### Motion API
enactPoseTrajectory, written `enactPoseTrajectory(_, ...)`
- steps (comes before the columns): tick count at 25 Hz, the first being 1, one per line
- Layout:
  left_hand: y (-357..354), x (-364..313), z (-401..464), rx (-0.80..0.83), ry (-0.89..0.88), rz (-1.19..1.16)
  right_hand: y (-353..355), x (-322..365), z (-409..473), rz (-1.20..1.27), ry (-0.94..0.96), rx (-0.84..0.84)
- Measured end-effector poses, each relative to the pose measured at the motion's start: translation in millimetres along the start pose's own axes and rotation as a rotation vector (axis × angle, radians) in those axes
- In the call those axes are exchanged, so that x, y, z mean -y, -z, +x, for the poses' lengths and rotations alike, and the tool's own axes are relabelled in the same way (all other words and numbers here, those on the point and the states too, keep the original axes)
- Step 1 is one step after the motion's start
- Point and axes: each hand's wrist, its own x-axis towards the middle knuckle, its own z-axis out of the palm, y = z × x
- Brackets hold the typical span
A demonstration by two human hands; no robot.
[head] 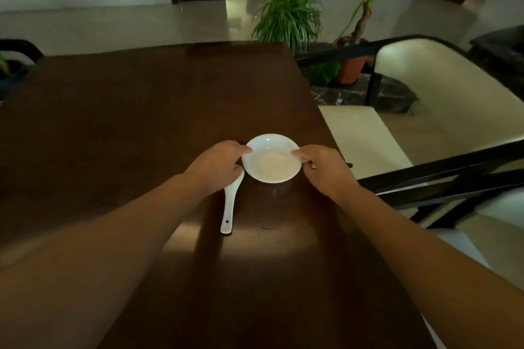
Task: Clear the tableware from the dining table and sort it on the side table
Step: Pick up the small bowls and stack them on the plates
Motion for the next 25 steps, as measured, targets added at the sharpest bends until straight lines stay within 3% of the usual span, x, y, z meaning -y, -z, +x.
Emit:
enactPoseTrajectory(4, -7.3, -4.1, -6.7, -0.116, -0.018, -0.108, -8.0, 8.5, -5.9, 0.245, -0.114, -0.13)
enactPoseTrajectory(9, 2.8, -16.7, -9.2, -0.141, 0.204, -0.301, -13.5, 18.6, -7.4, 0.466, -0.296, -0.134)
enactPoseTrajectory(14, 24.1, -15.7, -47.4, -0.186, 0.311, -0.566, -2.5, 50.0, -25.0, 0.562, -0.328, -0.131)
enactPoseTrajectory(17, 44.1, -10.1, -93.8, -0.188, 0.394, -0.734, 12.6, 88.9, -50.0, 0.689, -0.341, -0.067)
enactPoseTrajectory(25, 77.7, -8.4, -284.2, -0.236, 0.481, -0.79, 21.2, 205.5, -182.9, 0.842, -0.36, 0.067)
